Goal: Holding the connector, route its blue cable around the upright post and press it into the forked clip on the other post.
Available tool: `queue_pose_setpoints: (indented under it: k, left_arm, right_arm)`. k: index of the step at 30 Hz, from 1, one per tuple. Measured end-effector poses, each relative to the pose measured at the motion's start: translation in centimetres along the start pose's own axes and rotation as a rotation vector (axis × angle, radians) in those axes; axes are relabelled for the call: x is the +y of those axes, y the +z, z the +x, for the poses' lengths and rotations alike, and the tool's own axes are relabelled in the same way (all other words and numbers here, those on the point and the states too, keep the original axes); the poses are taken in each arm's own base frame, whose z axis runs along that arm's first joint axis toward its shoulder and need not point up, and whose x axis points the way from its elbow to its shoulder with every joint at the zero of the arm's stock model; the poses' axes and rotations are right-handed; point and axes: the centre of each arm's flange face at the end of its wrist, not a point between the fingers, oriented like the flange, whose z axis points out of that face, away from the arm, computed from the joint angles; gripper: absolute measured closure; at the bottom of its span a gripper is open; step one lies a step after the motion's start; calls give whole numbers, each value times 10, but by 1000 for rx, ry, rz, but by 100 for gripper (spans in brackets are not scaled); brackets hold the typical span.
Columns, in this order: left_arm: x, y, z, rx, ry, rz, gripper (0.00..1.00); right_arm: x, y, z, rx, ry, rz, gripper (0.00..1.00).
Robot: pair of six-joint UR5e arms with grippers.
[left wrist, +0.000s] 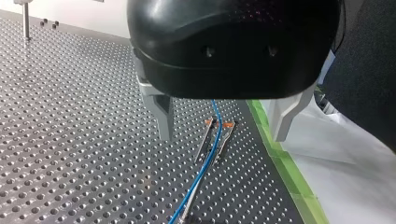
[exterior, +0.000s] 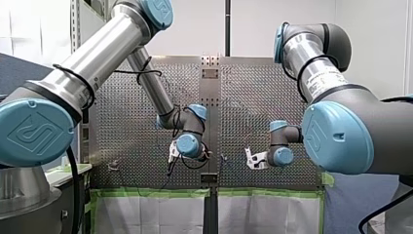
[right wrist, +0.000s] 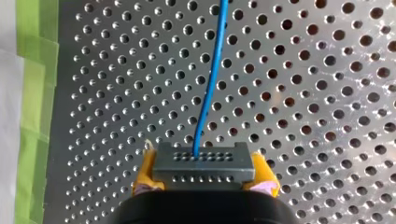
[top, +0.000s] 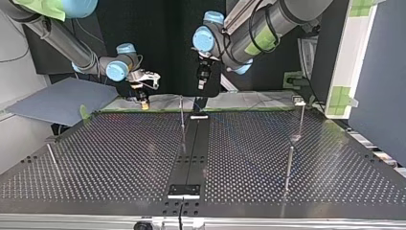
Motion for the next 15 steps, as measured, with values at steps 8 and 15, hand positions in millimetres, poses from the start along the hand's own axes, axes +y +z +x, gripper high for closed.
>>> queue_pose_setpoints:
  k: [8, 15]
  left_arm:
    - [0, 0, 0, 1, 0, -1, 0]
    - [0, -2, 2, 1, 0, -1, 0]
  right_arm:
    - [0, 0, 0, 0, 0, 1, 100]
    - [-4, -3, -3, -6, -15, 16, 100]
